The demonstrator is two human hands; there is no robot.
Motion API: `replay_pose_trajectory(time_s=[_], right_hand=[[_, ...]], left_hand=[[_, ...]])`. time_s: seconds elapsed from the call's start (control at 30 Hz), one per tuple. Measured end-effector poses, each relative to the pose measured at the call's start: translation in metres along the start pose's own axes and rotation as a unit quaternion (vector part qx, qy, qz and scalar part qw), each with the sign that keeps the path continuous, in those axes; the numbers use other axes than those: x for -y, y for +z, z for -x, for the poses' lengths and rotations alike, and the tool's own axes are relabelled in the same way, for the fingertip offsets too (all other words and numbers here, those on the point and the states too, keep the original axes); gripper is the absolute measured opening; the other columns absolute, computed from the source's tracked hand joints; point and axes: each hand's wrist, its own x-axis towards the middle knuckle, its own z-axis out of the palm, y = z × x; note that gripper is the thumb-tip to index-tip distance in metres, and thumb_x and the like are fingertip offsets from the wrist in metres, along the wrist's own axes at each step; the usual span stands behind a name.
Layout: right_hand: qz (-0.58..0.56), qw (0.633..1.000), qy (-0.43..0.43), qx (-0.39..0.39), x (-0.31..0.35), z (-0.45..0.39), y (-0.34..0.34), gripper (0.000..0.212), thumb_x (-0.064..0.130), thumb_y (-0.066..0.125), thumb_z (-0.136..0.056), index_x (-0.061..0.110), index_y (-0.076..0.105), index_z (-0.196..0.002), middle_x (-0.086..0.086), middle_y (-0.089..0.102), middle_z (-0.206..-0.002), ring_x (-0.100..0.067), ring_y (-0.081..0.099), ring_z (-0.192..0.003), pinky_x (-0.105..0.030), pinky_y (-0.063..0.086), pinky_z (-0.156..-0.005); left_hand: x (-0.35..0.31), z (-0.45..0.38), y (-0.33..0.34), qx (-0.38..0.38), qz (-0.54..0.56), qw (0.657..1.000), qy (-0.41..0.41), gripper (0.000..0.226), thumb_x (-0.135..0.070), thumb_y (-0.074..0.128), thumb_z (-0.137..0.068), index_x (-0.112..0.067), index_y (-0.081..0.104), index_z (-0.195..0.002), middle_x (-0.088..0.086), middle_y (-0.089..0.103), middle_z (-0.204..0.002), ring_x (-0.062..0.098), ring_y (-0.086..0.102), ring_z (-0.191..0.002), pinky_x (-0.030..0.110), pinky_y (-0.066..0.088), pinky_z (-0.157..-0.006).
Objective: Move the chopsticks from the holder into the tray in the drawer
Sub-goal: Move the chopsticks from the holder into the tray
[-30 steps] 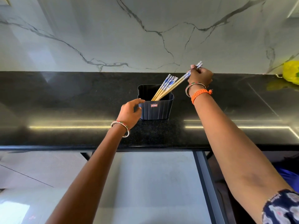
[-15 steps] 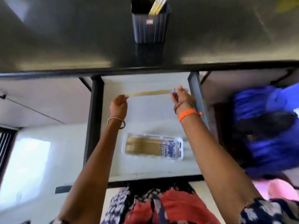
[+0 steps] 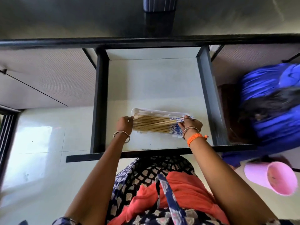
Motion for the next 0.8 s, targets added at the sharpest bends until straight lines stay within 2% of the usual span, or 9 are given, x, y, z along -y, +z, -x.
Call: replay_pose_trajectory(time_s=[0.07,0.17,0.3,0.43,0.5,0.6,0.67,0.73,0.8], right_hand=[[0.002,1.0,0.008,0.014,0.002,0.002,0.007,0.019,0.003,0.064,-0.087,-0.001,0.053,-0.072,-0.023,0.06,-0.096,-0.032,0.061,-0.082,-0.034,0.06,-0.055],[0.009,0.999,-0.007,0.046,0.011,0.01,0.023,0.011,0.002,0.063,-0.087,-0.003,0.054,-0.084,-0.023,0.06,-0.096,-0.032,0.062,-0.082,-0.038,0.061,-0.062],[0.073,0.994,-0.035,0.075,0.017,0.011,0.041,0.015,-0.003,0.061,-0.086,-0.012,0.059,-0.099,-0.024,0.061,-0.099,-0.028,0.061,-0.066,-0.034,0.059,-0.059],[0.12,0.983,-0.001,0.137,0.018,0.004,0.04,0.043,-0.009,0.054,-0.088,-0.008,0.046,-0.13,-0.027,0.054,-0.13,-0.039,0.06,-0.11,-0.035,0.058,-0.071],[0.146,0.975,0.02,0.168,0.022,0.002,0.037,0.048,-0.013,0.05,-0.089,-0.007,0.04,-0.135,-0.024,0.053,-0.133,-0.037,0.055,-0.121,-0.033,0.058,-0.079],[0.184,0.967,0.012,0.175,0.03,-0.005,0.037,0.039,-0.019,0.053,-0.084,-0.013,0.049,-0.122,-0.024,0.063,-0.106,-0.032,0.065,-0.097,-0.031,0.06,-0.071],[0.255,0.949,-0.001,0.184,0.035,-0.008,0.038,0.013,-0.021,0.053,-0.084,-0.01,0.057,-0.088,-0.021,0.061,-0.093,-0.022,0.057,-0.068,-0.031,0.059,-0.076],[0.32,0.929,-0.019,0.186,0.036,-0.014,0.04,0.025,-0.02,0.052,-0.084,-0.003,0.049,-0.066,-0.019,0.056,-0.08,-0.022,0.053,-0.062,-0.031,0.06,-0.079],[0.374,0.903,-0.036,0.21,0.038,-0.017,0.04,0.024,-0.02,0.051,-0.085,-0.003,0.051,-0.068,-0.016,0.055,-0.075,-0.025,0.055,-0.065,-0.026,0.061,-0.071]], left_hand=[[-0.005,0.004,0.001,-0.018,-0.03,0.999,0.012,0.035,-0.018,0.045,-0.091,0.008,0.066,-0.081,0.031,0.068,-0.083,0.043,0.065,-0.08,0.046,0.053,-0.071],[-0.007,0.004,0.0,-0.034,-0.01,0.999,0.009,0.033,-0.013,0.043,-0.092,0.011,0.065,-0.082,0.033,0.067,-0.085,0.041,0.063,-0.075,0.044,0.05,-0.067],[0.002,-0.005,0.0,-0.051,0.043,0.997,-0.024,0.031,-0.012,0.043,-0.09,0.011,0.064,-0.088,0.036,0.066,-0.091,0.04,0.062,-0.074,0.052,0.054,-0.074],[0.003,-0.008,0.001,-0.054,0.057,0.996,-0.048,0.03,-0.015,0.043,-0.089,0.007,0.064,-0.093,0.036,0.065,-0.094,0.049,0.064,-0.086,0.056,0.055,-0.077],[-0.003,-0.002,-0.001,-0.056,0.05,0.996,-0.044,0.031,-0.015,0.043,-0.09,0.007,0.064,-0.096,0.034,0.066,-0.096,0.048,0.064,-0.087,0.054,0.055,-0.078],[-0.007,0.003,-0.002,-0.061,0.022,0.998,-0.027,0.031,-0.014,0.042,-0.091,0.008,0.064,-0.097,0.031,0.066,-0.096,0.045,0.065,-0.085,0.052,0.056,-0.077],[-0.006,0.003,-0.002,-0.062,-0.007,0.998,-0.013,0.032,-0.014,0.04,-0.091,0.008,0.063,-0.096,0.031,0.067,-0.095,0.044,0.065,-0.085,0.05,0.056,-0.078],[-0.005,0.003,-0.003,-0.062,-0.025,0.998,-0.005,0.032,-0.014,0.04,-0.09,0.007,0.063,-0.097,0.031,0.068,-0.093,0.044,0.065,-0.084,0.049,0.056,-0.078],[-0.005,0.004,-0.004,-0.065,-0.035,0.997,0.001,0.032,-0.015,0.04,-0.09,0.006,0.064,-0.096,0.031,0.068,-0.093,0.044,0.065,-0.083,0.048,0.055,-0.078]])
